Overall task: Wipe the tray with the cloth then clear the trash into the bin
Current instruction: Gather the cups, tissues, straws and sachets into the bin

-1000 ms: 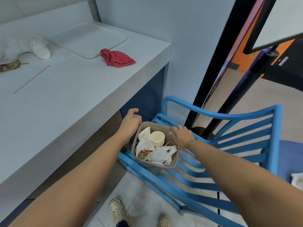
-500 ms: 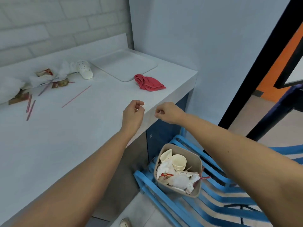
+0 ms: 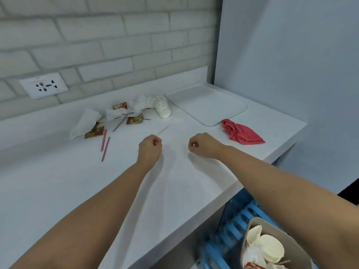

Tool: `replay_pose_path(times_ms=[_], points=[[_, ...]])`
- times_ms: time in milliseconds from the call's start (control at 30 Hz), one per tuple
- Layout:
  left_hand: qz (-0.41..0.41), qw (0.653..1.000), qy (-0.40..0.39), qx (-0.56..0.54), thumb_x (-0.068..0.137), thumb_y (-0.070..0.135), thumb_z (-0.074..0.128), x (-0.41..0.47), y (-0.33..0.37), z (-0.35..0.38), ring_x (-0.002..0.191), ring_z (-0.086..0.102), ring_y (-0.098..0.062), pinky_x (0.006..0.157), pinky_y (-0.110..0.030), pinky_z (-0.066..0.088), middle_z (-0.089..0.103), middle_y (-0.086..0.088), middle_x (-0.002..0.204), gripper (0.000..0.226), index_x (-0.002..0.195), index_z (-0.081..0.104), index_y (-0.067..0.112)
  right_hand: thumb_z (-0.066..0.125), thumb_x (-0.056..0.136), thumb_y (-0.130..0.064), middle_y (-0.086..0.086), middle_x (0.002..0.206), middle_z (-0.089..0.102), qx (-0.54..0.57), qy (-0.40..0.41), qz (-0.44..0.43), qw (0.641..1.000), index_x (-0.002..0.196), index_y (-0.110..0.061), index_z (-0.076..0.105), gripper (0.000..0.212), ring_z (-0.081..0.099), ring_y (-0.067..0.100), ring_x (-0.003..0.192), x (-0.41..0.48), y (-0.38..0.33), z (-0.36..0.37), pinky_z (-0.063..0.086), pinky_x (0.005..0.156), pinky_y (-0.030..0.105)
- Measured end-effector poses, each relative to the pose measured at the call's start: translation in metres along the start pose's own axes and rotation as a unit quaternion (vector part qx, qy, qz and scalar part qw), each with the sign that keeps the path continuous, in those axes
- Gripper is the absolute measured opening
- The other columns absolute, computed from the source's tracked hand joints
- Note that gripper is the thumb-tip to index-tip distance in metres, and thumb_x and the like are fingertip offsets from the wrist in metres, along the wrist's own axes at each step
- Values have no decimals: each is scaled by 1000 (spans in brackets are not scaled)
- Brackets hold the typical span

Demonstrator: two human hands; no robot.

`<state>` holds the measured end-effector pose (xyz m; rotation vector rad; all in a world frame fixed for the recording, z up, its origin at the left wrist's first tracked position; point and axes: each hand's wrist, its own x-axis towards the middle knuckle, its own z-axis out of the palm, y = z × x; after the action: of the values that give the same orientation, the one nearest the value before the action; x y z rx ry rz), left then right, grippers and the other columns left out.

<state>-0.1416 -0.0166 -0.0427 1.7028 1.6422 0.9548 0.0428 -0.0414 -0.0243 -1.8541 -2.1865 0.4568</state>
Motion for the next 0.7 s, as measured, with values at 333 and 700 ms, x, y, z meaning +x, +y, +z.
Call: replay_pose_path(times_ms=[333,700], points=[[-128,943,87,293,89,20,56,87,-87,-96,112,49,-32,92,-39,46,52,-18,119,29,112,56,1,41,89,10,5,144,32,-32,-44,-18,998,147,-21,27,67,51,30,118,100,-60,49,43,91,32],[-139,926,-126,328,88,8,56,112,-102,-127,102,56,-23,82,-28,47,55,-13,109,25,112,52,1,41,92,1,8,96,53,-175,-115,-24,978,82,-10,52,19,52,23,93,170,-97,58,38,65,21]])
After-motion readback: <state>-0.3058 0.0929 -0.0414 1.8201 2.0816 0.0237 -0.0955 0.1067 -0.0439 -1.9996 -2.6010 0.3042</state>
